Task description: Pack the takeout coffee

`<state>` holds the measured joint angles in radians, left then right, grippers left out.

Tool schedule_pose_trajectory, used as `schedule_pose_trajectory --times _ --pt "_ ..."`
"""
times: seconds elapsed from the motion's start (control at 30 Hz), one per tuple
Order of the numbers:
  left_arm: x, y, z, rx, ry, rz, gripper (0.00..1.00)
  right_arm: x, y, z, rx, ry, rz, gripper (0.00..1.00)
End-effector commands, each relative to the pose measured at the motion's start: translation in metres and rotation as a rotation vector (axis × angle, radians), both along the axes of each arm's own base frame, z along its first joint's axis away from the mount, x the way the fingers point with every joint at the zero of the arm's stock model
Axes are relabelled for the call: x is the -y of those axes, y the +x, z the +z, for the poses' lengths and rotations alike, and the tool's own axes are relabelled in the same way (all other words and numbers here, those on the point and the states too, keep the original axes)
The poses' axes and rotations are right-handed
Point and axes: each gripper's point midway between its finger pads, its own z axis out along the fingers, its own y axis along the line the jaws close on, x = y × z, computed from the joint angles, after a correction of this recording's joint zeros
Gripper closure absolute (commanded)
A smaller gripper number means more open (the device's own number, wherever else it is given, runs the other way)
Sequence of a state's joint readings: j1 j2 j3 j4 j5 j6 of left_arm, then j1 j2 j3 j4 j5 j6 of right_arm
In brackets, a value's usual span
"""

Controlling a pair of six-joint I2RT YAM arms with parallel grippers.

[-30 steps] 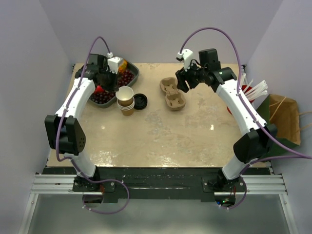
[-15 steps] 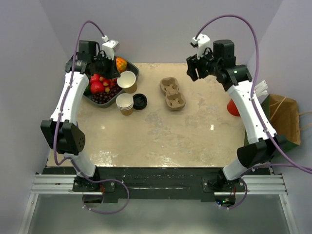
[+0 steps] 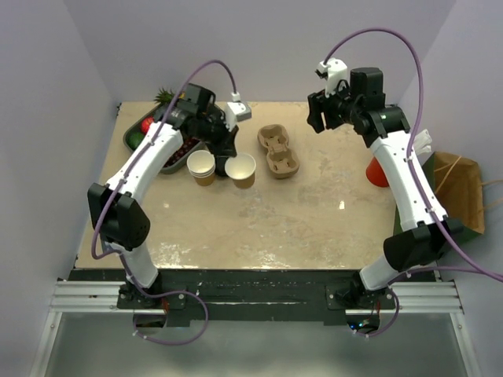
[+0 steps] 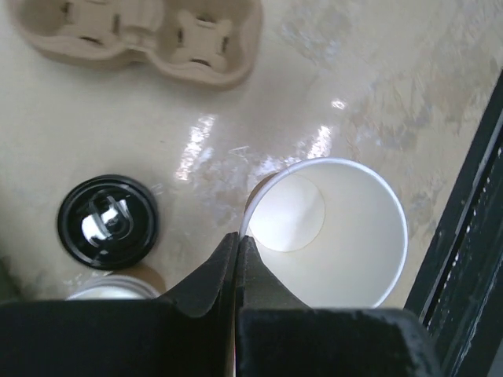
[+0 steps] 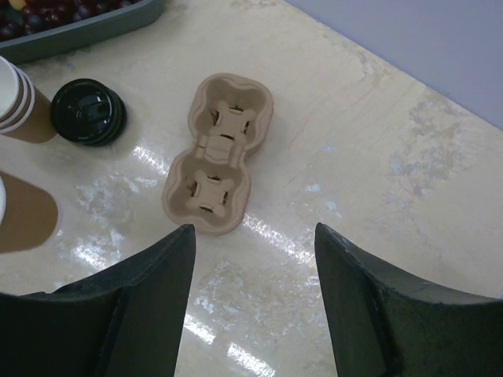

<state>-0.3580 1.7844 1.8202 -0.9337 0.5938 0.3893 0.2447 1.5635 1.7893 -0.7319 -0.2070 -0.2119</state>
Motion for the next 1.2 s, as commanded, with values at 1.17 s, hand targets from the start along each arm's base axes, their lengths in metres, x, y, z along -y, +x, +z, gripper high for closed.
schedule_pose_trajectory --times 1.17 --pt "0.08 -0.047 -0.09 0.081 0.056 -0.192 1.0 -0.011 0.005 -0.028 -0.071 0.048 0.04 0.34"
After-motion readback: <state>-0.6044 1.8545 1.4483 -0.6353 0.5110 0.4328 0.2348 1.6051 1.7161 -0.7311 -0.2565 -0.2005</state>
